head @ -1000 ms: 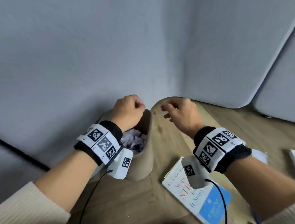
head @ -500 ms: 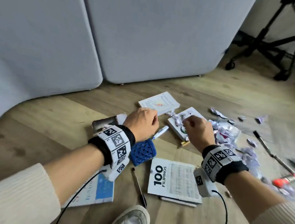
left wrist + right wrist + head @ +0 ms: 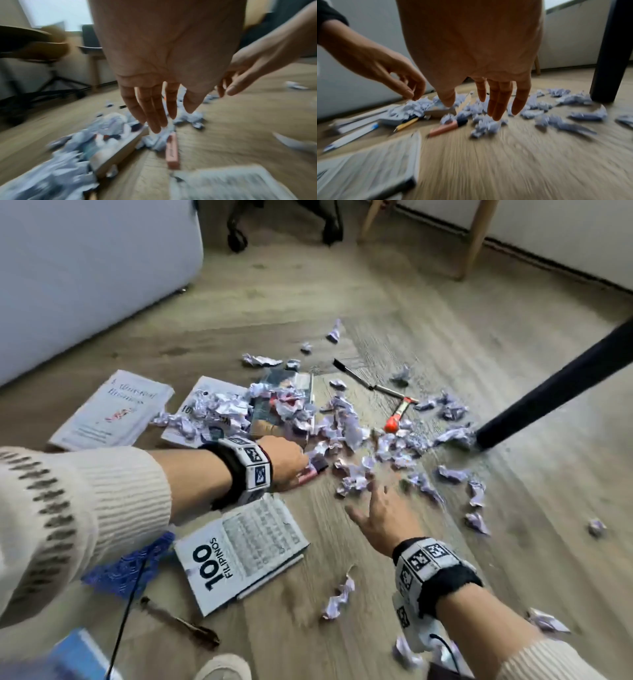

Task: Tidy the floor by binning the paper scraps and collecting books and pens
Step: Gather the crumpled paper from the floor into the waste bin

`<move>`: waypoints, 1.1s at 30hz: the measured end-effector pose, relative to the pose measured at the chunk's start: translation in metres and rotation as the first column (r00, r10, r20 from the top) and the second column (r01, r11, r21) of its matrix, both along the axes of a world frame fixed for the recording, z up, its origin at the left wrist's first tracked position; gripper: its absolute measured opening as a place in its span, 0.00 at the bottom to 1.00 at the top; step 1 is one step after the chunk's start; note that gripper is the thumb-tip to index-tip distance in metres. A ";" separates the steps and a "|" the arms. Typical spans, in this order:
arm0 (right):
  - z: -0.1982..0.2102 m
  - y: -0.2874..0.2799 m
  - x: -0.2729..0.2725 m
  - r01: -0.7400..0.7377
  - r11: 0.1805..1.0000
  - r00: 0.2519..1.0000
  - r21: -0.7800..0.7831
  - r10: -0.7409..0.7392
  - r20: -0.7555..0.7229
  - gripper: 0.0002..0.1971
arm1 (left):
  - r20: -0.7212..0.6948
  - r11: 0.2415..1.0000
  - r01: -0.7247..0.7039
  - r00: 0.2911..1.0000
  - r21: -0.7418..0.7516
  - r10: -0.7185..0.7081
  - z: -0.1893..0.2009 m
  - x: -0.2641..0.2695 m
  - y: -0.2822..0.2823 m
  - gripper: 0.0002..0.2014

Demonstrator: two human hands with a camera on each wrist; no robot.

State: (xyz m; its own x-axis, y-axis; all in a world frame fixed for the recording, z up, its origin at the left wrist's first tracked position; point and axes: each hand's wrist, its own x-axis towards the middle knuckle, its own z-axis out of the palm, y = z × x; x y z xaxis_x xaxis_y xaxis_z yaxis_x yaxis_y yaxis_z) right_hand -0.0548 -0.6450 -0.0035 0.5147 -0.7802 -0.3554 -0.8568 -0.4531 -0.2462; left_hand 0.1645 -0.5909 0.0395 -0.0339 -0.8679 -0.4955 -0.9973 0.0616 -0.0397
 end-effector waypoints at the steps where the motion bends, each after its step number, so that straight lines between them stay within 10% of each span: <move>1: -0.009 0.013 -0.011 -0.024 0.999 0.999 0.029 0.025 -0.046 0.35 | -0.028 0.996 0.075 0.997 0.044 -0.074 -0.010 -0.014 0.008 0.20; 9: -0.037 0.046 -0.087 0.147 0.988 0.920 0.039 -0.122 -0.373 0.23 | -0.278 0.962 0.253 0.936 0.101 -0.217 -0.084 -0.115 0.058 0.52; 15: -0.040 0.063 -0.102 0.074 0.972 0.831 0.221 0.063 -0.553 0.18 | -0.331 0.987 0.147 0.936 0.065 -0.118 -0.095 -0.161 0.075 0.15; 21: -0.043 0.071 -0.096 0.003 0.961 0.881 0.277 0.129 -0.456 0.16 | -0.323 0.994 -0.034 0.944 0.101 0.065 -0.085 -0.153 0.063 0.13; 25: -0.038 0.056 -0.086 0.167 0.968 0.965 0.186 -0.122 -0.232 0.04 | -0.419 0.991 -0.130 0.899 0.015 0.125 -0.088 -0.152 0.055 0.08; 28: -0.034 0.035 -0.072 0.417 0.897 0.882 0.147 -0.439 0.174 0.04 | -0.657 0.903 -0.429 0.688 -0.028 0.307 -0.084 -0.168 0.046 0.11; 33: -0.010 0.016 -0.040 0.351 0.637 0.525 0.687 -0.741 0.419 0.04 | -0.801 0.635 -0.749 0.258 0.187 0.541 -0.072 -0.173 0.009 0.22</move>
State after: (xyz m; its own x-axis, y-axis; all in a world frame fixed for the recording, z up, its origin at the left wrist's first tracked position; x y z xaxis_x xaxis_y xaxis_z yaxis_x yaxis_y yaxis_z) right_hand -0.0950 -0.6293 -0.0137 0.2723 -0.8022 -0.5314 -0.4179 0.3988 -0.8163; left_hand -0.0088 -0.5823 -0.0324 0.3397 -0.8430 -0.4172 -0.3279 -0.5219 0.7875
